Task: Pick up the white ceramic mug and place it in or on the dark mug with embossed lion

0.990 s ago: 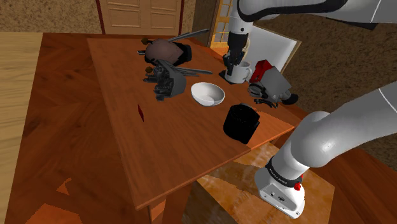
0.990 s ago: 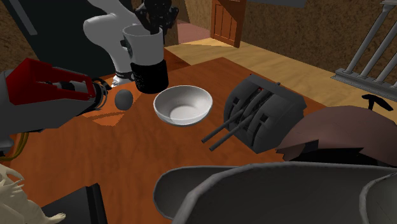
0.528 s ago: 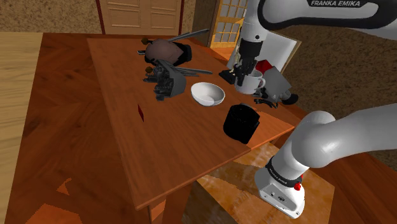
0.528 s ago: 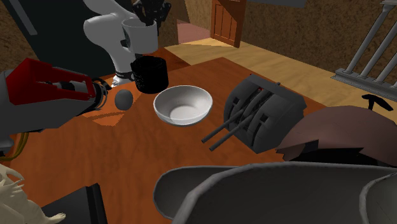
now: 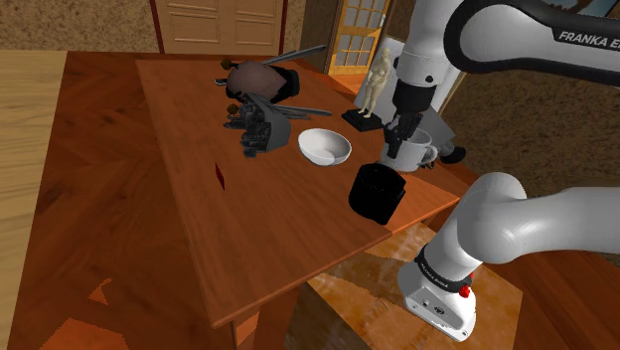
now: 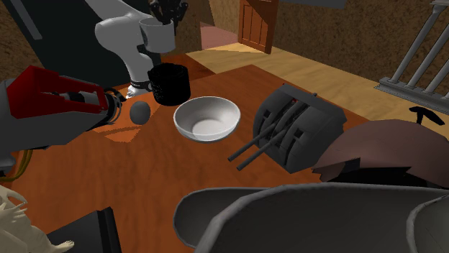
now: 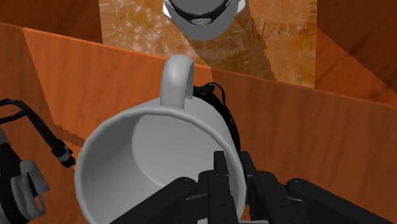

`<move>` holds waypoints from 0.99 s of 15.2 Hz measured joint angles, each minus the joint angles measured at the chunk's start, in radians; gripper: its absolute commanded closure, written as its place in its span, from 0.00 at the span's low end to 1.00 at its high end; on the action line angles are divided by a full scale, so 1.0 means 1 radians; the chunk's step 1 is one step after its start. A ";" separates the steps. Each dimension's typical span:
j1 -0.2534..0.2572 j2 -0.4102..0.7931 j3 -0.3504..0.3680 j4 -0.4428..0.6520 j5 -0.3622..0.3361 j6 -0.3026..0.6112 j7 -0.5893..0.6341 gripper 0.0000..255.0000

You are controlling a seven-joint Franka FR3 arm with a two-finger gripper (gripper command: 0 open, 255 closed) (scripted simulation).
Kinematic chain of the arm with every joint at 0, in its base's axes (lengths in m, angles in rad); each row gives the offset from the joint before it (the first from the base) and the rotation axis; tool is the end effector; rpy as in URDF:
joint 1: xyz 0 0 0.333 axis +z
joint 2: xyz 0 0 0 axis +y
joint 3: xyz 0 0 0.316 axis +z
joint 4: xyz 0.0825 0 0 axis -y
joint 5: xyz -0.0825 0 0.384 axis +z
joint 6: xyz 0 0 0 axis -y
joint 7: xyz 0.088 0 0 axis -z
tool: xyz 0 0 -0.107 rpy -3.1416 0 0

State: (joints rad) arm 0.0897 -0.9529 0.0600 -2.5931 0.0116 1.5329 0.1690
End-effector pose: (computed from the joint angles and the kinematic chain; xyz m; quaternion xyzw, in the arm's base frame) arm 0.2519 0.0422 0.5227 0.9981 -0.0236 -0.0507 0.0263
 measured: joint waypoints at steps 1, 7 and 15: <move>0.002 -0.010 0.004 -0.016 0.004 0.006 0.004 1.00; 0.006 -0.028 0.010 -0.099 0.010 0.070 0.009 1.00; 0.009 -0.031 0.015 -0.184 0.016 0.157 0.011 1.00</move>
State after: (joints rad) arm 0.0989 -0.9839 0.0751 -2.7776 0.0276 1.6896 0.1801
